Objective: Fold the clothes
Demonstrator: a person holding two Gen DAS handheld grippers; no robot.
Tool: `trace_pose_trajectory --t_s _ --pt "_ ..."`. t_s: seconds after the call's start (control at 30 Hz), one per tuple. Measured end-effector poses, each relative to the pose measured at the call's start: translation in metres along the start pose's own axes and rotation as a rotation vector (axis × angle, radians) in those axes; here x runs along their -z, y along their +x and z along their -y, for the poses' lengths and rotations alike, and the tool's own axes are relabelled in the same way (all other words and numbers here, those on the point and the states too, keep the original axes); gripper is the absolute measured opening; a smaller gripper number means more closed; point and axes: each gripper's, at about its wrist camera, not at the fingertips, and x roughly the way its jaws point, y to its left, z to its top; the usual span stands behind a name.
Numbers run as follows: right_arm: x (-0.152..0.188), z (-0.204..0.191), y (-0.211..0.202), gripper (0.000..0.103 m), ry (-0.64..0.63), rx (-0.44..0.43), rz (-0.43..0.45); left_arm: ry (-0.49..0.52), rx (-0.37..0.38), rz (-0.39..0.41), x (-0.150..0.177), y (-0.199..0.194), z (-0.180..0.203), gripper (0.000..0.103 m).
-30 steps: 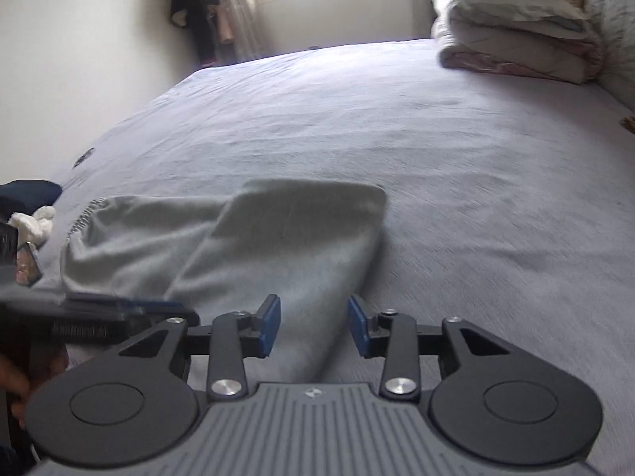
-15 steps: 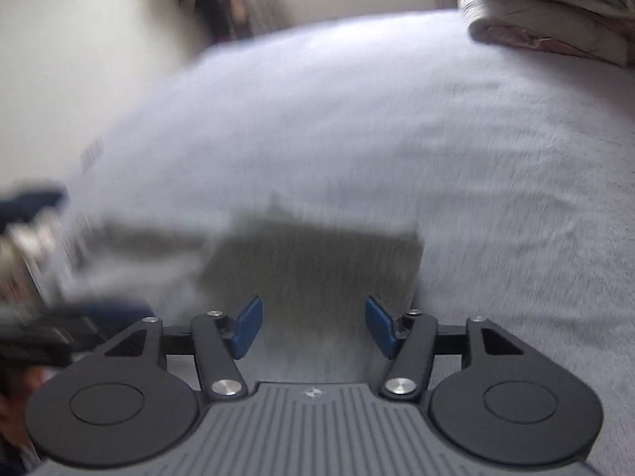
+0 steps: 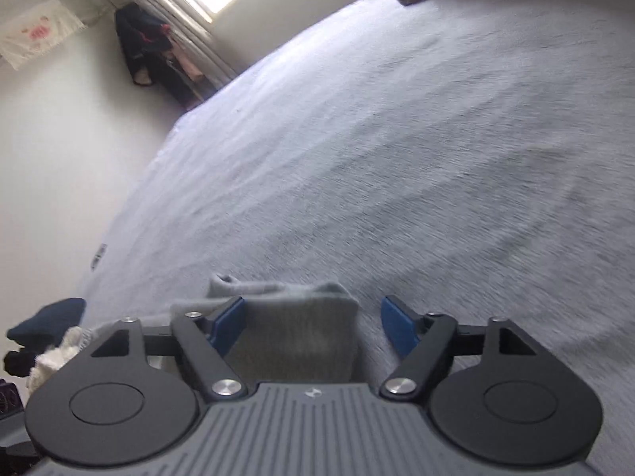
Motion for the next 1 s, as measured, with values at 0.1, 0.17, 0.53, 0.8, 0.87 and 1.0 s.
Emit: trace_pose_trajectory --t_s 0.1,0.17,0.53,0.8,0.87,1.0 --pt "-0.002 -0.009 0.009 0.075 -0.053 -0.016 -0.009 0.019 -0.007 0.004 0.001 0.001 0.003 0.056" --pt "-0.002 -0.015 0.011 0.063 -0.083 -0.018 -0.011 0.039 -0.014 0.008 0.002 0.001 0.005 0.056" --pt "0.002 -0.043 -0.013 0.022 -0.219 -0.066 0.082 0.064 -0.013 0.022 0.005 0.0 0.005 0.057" --pt "0.028 -0.091 -0.046 0.021 -0.557 -0.089 0.183 0.027 0.015 0.032 0.006 -0.002 0.0 0.057" --pt "0.036 -0.1 -0.05 0.021 -0.65 -0.072 0.197 0.035 0.011 0.034 0.007 -0.002 0.001 0.057" --pt "0.048 -0.111 -0.051 0.021 -0.79 -0.028 0.215 0.082 -0.01 0.043 0.011 -0.001 0.008 0.057"
